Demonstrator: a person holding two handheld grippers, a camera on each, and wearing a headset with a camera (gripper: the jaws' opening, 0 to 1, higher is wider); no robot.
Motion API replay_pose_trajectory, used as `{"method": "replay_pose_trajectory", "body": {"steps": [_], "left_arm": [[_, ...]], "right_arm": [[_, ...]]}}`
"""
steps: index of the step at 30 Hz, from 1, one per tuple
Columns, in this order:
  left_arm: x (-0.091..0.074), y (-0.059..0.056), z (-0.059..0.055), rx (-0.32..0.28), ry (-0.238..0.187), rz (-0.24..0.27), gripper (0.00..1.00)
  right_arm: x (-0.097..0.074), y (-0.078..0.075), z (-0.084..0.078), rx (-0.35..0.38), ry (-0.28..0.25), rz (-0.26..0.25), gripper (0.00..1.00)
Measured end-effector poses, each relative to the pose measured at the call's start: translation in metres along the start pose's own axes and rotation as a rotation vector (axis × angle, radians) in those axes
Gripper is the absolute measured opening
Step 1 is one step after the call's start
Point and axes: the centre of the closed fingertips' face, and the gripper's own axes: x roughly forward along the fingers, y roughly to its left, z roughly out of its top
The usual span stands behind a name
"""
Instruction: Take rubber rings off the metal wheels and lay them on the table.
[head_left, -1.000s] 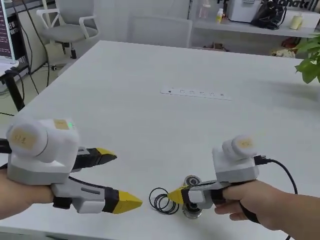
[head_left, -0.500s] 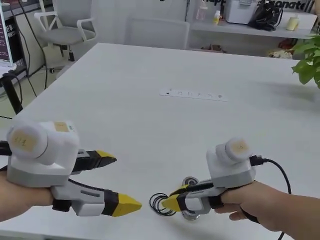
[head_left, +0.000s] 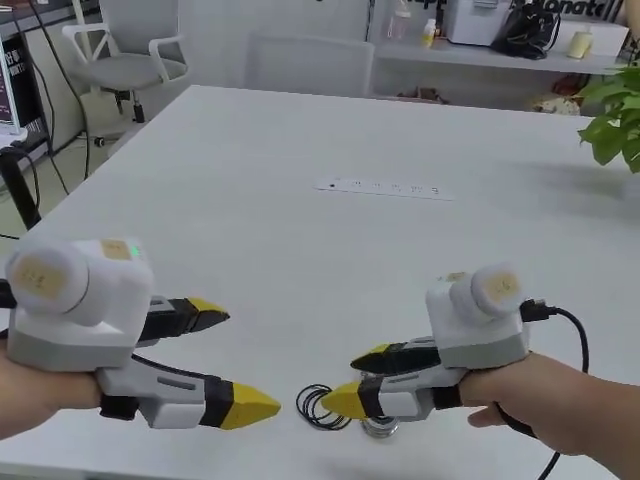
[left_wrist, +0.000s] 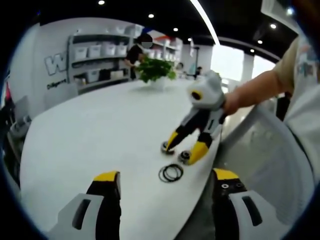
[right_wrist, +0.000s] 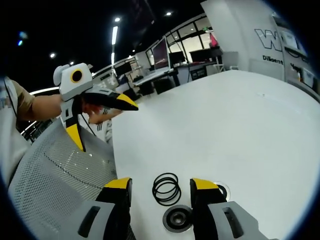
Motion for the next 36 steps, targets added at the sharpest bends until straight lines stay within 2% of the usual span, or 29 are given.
{"method": "replay_pose_trajectory", "body": {"steps": [11,15,19,22,28,36], "left_arm": [[-0.001,0.002,0.008,0.001,-0.012,0.002,0.76],[-0.002,0.002,0.01,-0.002,-0.017,0.001,0.76],[-0.003,0.002,0.013,-0.003,-0.022,0.0,0.77],[-0.005,0.004,0.015,-0.005,-0.028,0.003,0.77],[-0.008,0.006,0.019,-0.007,-0.038,0.011,0.78],[-0.009,0.001,0.019,0.01,-0.038,0.01,0.8]], "right_arm": [[-0.024,0.0,0.009,-0.104,-0.016,-0.038,0.65],[-0.035,0.0,0.012,-0.147,-0.012,-0.065,0.78],[-0.045,-0.001,0.008,-0.171,0.005,-0.08,0.88],[-0.053,-0.003,0.003,-0.193,0.016,-0.102,0.91],[-0.069,-0.008,-0.006,-0.194,0.029,-0.14,0.99],[-0.09,-0.012,-0.015,-0.197,0.036,-0.186,0.99]]}}
